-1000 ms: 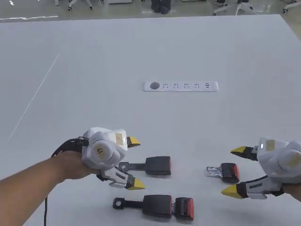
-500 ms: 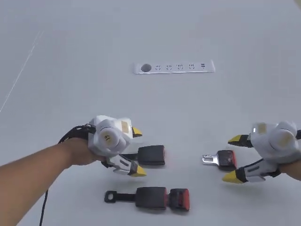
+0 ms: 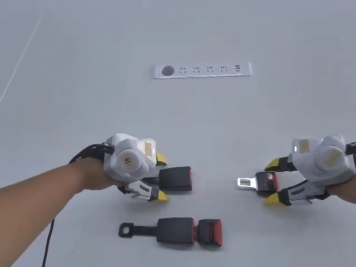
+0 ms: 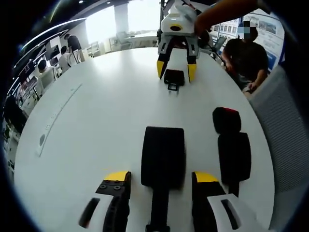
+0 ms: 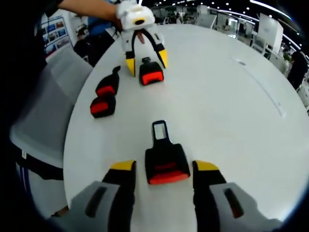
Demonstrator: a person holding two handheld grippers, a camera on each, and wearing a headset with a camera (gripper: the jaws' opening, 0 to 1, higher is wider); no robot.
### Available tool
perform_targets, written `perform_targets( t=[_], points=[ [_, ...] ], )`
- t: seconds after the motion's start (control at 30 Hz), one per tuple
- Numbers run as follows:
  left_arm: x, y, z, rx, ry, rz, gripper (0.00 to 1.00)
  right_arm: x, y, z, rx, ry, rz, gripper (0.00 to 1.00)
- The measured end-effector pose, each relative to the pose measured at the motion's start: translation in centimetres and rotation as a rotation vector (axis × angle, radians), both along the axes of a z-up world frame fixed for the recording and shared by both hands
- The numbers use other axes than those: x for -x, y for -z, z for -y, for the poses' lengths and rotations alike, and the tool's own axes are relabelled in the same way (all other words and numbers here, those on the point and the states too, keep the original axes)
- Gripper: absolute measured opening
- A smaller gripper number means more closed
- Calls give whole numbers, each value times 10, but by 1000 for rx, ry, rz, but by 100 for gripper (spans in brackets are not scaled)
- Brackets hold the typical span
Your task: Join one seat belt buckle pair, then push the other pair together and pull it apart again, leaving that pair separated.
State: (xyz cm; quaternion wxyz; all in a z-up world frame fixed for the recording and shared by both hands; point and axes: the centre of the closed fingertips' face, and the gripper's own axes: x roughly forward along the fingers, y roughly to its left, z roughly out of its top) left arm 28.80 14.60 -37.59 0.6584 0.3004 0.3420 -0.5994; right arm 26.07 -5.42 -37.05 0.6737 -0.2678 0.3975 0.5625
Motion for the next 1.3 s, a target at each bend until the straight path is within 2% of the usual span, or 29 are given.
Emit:
perform_targets(
  t=[0.2, 0.37, 0.83, 1.3],
  points=[
    [-4, -2, 3, 12, -5, 4, 44, -5, 4, 4, 40, -18, 22, 38],
    [0, -2, 8, 19, 53, 8, 34, -6, 5, 4, 49, -26, 28, 37],
    [-1, -1, 7, 13, 123, 0, 33, -7, 6, 1, 75, -101, 28, 36],
    [-2, 0, 6, 2, 131, -4, 33, -11, 6, -31, 29, -115, 40, 36]
  ],
)
